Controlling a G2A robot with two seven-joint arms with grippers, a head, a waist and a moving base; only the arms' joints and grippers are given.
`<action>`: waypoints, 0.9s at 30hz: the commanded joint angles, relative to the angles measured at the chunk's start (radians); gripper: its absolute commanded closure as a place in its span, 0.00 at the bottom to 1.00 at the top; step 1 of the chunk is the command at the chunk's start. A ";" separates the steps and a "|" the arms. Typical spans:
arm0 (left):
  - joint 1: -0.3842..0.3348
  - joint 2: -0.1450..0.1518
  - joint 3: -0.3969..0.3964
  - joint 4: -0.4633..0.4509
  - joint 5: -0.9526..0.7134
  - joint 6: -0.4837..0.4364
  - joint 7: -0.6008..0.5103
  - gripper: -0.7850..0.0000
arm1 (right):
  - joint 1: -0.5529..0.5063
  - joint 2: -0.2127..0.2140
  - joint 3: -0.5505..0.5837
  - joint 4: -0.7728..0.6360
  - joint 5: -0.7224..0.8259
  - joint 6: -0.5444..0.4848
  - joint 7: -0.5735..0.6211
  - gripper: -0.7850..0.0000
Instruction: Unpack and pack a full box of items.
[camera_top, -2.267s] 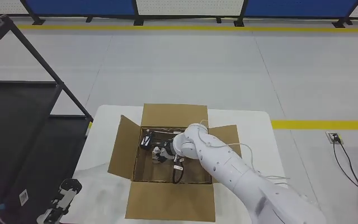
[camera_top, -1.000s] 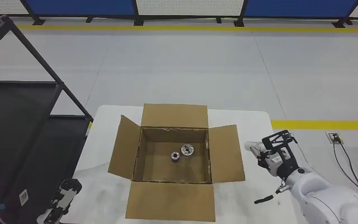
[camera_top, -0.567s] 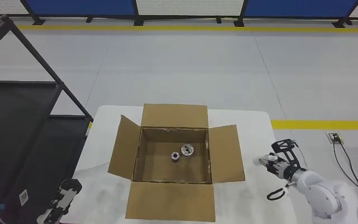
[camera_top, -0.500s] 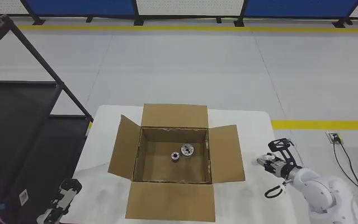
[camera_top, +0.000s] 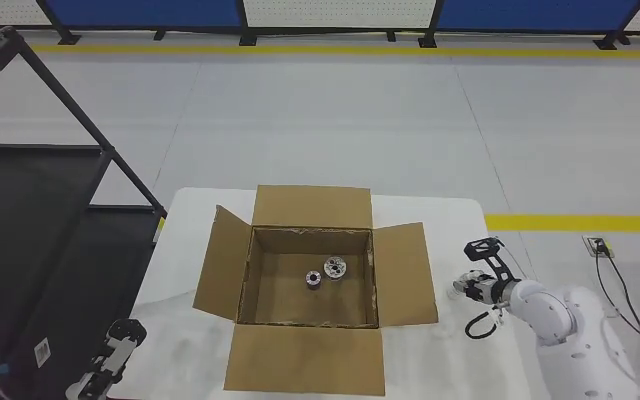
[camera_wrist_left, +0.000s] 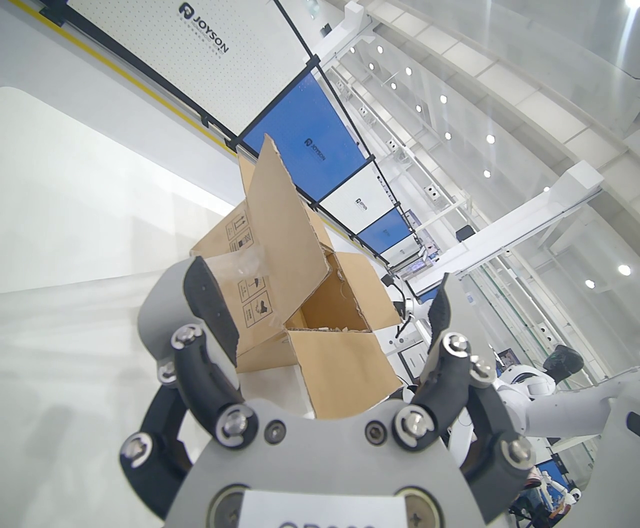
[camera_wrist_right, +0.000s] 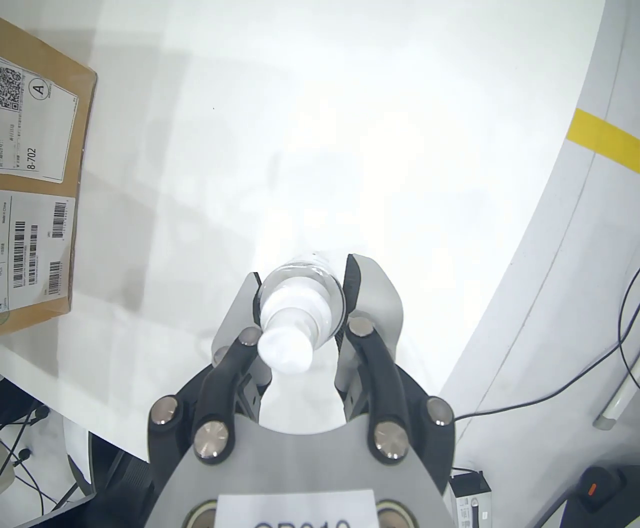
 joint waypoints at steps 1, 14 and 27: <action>0.000 0.000 0.000 0.000 0.000 0.000 0.000 0.00 | 0.002 0.002 -0.004 0.000 0.004 0.003 0.003 0.00; 0.000 0.000 0.000 0.000 0.000 0.000 0.000 0.00 | -0.204 0.025 0.092 -0.496 0.002 0.029 -0.111 0.00; 0.000 0.000 0.000 0.000 0.000 0.000 0.000 0.00 | -0.097 0.019 -0.310 -0.911 -0.117 -0.109 -0.040 0.00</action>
